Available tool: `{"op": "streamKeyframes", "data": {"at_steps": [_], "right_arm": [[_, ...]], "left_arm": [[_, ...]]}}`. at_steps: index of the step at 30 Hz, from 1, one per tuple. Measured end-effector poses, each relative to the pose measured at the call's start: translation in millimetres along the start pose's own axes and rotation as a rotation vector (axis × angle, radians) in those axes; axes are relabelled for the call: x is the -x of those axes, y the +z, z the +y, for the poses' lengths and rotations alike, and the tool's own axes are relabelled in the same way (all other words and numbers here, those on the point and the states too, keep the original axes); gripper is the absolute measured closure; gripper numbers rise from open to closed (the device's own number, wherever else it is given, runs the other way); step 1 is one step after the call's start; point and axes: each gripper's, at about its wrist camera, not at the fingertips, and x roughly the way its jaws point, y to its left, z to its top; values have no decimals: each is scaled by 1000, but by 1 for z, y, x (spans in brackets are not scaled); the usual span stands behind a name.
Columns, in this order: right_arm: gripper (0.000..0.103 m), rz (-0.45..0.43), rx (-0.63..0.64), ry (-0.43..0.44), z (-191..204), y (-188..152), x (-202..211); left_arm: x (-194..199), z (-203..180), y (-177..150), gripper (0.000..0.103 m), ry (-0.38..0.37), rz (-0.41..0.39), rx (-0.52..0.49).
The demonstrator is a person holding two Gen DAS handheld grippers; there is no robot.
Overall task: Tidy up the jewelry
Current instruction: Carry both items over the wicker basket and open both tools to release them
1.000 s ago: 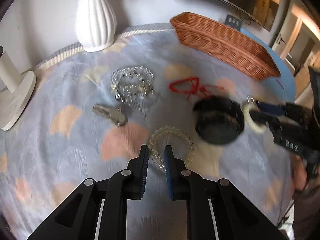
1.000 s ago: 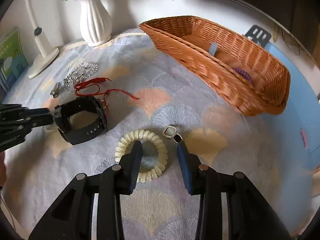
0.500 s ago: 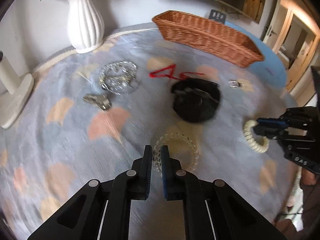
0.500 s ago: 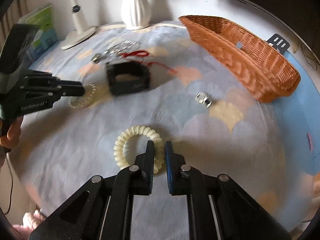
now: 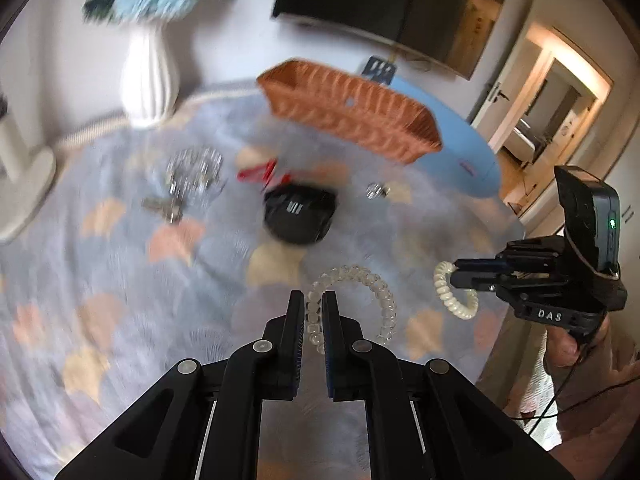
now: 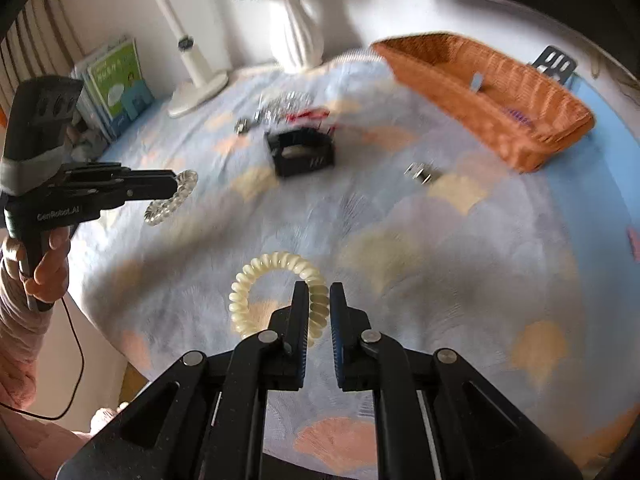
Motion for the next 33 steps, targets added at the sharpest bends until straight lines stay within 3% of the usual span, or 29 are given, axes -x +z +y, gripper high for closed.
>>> {"op": "streamKeyframes", "data": {"at_steps": [4, 8, 11, 15, 18, 22, 27, 33], "right_arm": [[91, -80, -36, -25, -20, 19, 32], [91, -195, -101, -113, -55, 50, 66], [91, -263, -167, -202, -88, 76, 79], [91, -303, -271, -237, -133, 110, 75], [91, -286, -340, -258, -166, 136, 52], [91, -227, -390, -269, -192, 160, 13], [91, -131, -431, -294, -216, 177, -28], [91, -44, -438, -318, -227, 185, -54]], "left_arm": [[13, -16, 35, 95, 7, -48, -59], [20, -29, 87, 94, 14, -111, -114], [8, -38, 140, 94, 19, -142, -128], [-30, -40, 197, 95, 0, -127, -94], [-75, -37, 232, 94, 25, -93, -59], [-126, -26, 253, 95, 29, -53, 1], [-181, -18, 266, 95, 48, 0, 20], [-220, -13, 265, 95, 49, 55, 43]]}}
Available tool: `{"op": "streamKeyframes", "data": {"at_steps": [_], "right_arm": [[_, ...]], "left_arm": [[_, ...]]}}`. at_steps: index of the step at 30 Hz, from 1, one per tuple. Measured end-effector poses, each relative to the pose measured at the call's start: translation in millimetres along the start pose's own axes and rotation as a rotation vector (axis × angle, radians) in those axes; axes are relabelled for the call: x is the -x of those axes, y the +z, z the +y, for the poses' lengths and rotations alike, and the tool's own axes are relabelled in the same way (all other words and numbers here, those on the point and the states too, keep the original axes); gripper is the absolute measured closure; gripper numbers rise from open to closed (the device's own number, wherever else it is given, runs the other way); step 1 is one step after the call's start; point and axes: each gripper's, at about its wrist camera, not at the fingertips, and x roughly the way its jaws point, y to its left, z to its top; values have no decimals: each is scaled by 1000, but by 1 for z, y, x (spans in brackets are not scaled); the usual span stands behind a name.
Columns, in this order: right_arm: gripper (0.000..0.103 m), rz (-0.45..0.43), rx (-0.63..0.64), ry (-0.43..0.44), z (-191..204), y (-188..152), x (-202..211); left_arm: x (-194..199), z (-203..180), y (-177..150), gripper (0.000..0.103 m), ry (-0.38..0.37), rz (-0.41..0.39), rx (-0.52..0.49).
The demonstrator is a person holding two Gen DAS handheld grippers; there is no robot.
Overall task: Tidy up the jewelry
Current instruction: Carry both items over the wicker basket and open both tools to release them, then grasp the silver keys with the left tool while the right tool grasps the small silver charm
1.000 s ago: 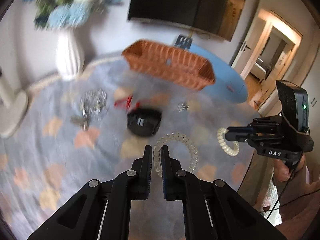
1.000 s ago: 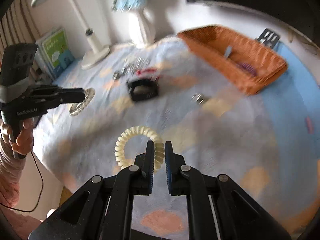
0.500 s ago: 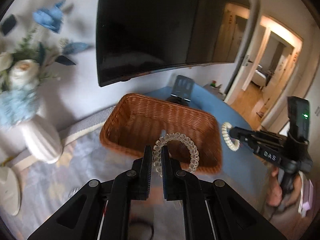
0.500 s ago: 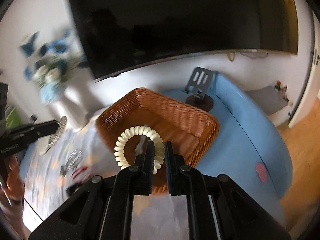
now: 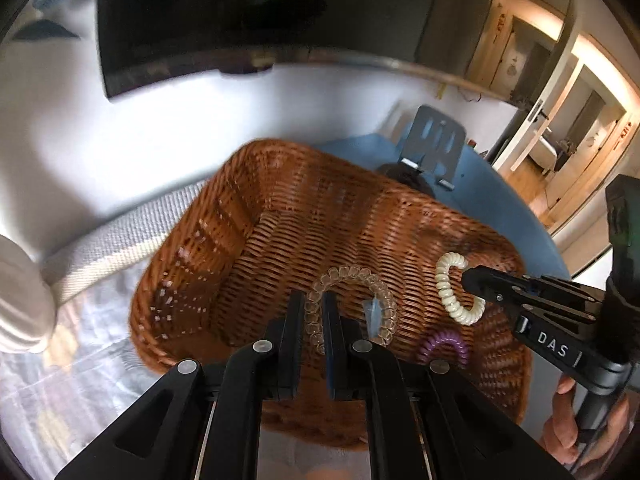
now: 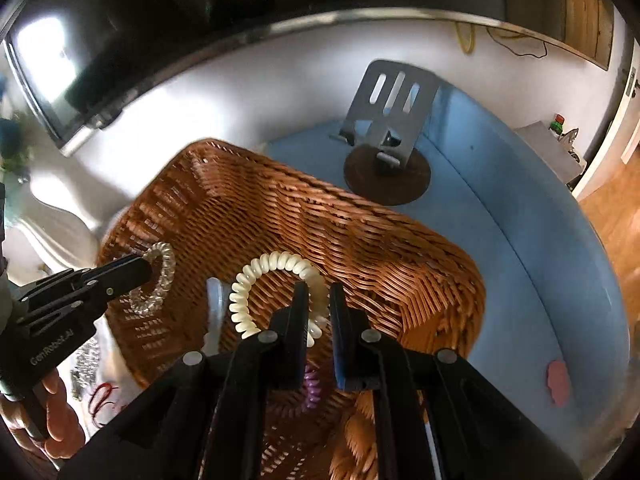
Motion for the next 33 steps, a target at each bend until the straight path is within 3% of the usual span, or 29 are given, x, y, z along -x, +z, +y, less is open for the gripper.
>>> {"op": "streamKeyframes", "data": {"at_steps": [5, 9, 18, 22, 27, 30, 33], "right_arm": [[90, 11, -16, 40, -3, 0, -5], [89, -7, -20, 72, -4, -2, 6], [88, -109, 56, 122, 13, -29, 70], [86, -185, 130, 176, 37, -58, 116], [74, -246, 198, 256, 61, -105, 152], [69, -275, 215, 296, 70, -141, 153], [68, -280, 212, 313, 72, -168, 136]], "left_arm": [[-5, -4, -5, 94, 5, -19, -17], [12, -4, -7, 80, -24, -46, -3], [109, 7, -35, 74, -73, -153, 11], [165, 19, -59, 73, -77, -196, 30], [226, 32, -97, 68, -42, -229, 30], [251, 42, -127, 61, -18, -255, 19], [260, 56, -156, 60, -4, -263, 31]]}}
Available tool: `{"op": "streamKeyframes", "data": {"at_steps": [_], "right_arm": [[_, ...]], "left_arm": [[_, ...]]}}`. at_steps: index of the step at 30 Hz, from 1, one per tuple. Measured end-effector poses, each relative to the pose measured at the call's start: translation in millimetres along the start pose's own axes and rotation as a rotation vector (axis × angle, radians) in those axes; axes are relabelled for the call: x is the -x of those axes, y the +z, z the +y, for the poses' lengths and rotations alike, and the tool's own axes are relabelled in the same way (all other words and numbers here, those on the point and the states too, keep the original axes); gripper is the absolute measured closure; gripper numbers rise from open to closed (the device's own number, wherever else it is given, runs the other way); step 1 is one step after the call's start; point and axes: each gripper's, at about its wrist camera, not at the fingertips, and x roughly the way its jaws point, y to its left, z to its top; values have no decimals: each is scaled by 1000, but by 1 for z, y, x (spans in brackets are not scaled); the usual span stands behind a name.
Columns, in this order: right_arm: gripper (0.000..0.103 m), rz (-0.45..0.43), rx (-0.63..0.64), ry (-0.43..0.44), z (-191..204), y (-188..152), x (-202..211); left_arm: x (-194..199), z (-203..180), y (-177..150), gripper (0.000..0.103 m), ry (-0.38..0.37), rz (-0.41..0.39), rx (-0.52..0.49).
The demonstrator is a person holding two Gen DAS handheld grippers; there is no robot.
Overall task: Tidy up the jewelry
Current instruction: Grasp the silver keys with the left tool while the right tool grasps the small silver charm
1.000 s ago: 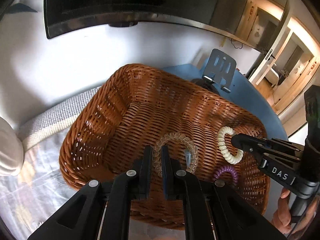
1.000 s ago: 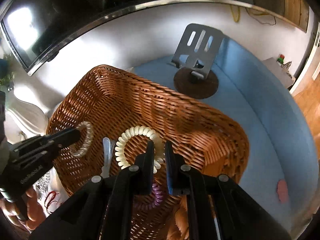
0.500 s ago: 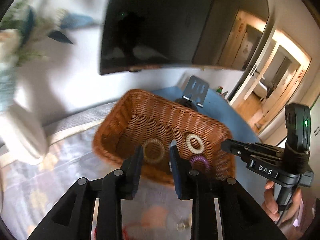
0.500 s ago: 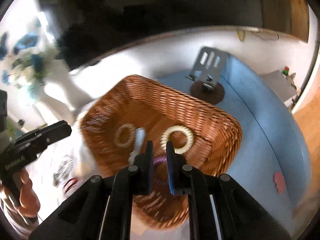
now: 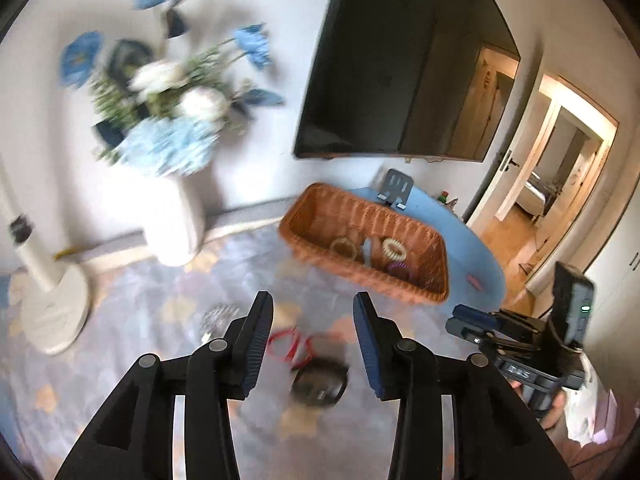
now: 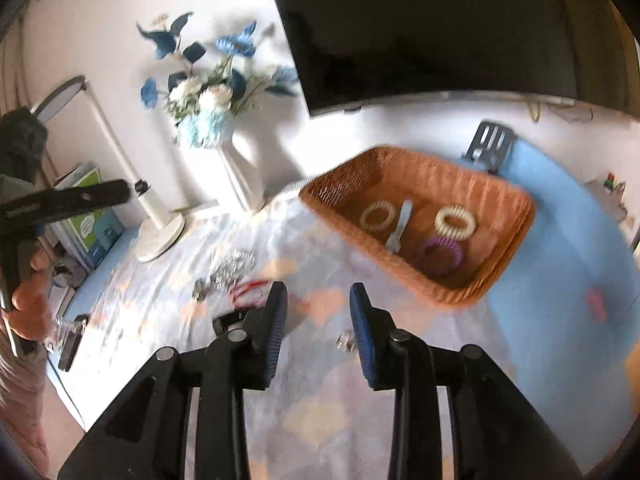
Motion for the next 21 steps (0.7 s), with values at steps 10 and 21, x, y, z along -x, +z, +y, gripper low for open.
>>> {"op": "streamKeyframes", "data": {"at_steps": [10, 21], "right_arm": [[68, 39, 11, -67, -13, -38, -48], [68, 76, -13, -39, -20, -41, -56]], "left_arm": [[-28, 101, -68, 60, 54, 79, 247], [-111, 108, -92, 60, 186, 213, 195]]}}
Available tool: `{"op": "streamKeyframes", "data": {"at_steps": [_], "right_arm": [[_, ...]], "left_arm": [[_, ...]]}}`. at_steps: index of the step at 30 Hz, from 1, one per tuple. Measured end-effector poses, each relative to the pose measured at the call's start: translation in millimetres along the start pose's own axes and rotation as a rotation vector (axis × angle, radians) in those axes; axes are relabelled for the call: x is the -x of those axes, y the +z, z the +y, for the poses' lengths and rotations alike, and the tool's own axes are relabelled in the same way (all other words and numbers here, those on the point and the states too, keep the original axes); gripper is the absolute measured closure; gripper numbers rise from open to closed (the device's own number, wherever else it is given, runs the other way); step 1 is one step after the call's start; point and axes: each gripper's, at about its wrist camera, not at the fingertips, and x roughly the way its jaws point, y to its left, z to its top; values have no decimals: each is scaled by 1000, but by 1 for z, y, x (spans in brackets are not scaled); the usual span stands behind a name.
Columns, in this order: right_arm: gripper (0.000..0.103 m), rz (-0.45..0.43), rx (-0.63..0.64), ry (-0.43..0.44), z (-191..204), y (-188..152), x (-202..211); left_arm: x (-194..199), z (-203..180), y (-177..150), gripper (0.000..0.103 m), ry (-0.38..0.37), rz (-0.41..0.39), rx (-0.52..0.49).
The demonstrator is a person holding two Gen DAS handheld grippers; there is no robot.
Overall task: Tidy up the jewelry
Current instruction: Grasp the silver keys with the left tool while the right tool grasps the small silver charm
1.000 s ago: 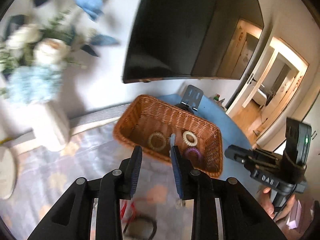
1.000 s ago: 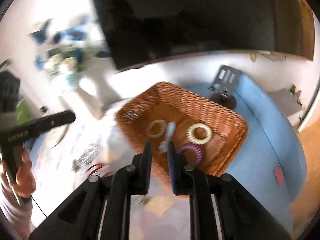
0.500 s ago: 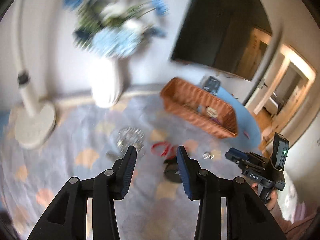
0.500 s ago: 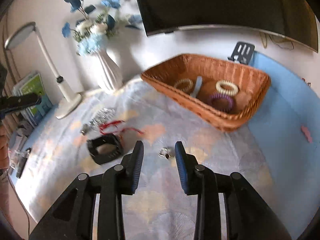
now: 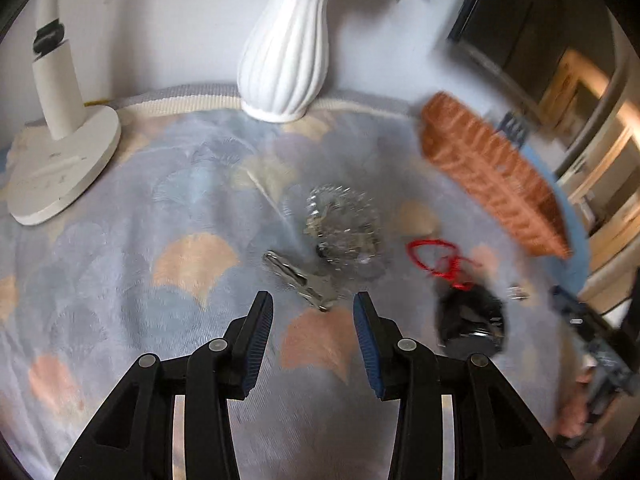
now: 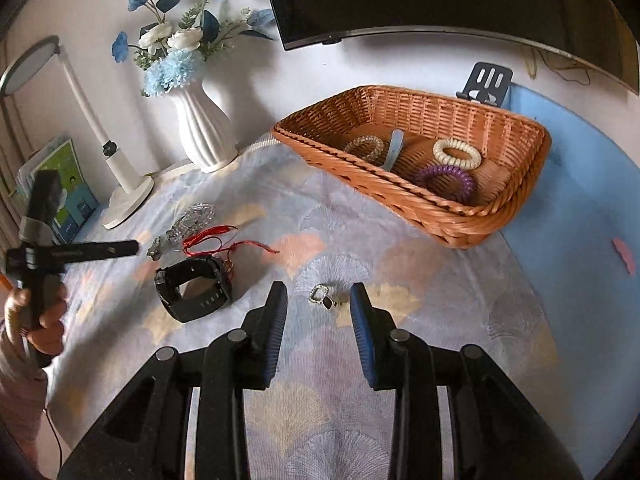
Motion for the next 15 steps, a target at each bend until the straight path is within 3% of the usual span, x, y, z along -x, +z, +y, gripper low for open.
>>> {"op": "streamKeyframes", "data": {"at_steps": [7, 13, 15], "right_arm": [[68, 5, 8, 11, 3, -1, -1], [68, -5, 14, 20, 5, -2, 2], [68, -11, 10, 17, 5, -2, 2]], "left_arm": [[-18, -10, -1, 60, 99, -22, -33], [-2, 13, -9, 60, 176, -22, -23], [6, 24, -12, 60, 163, -24, -8]]}}
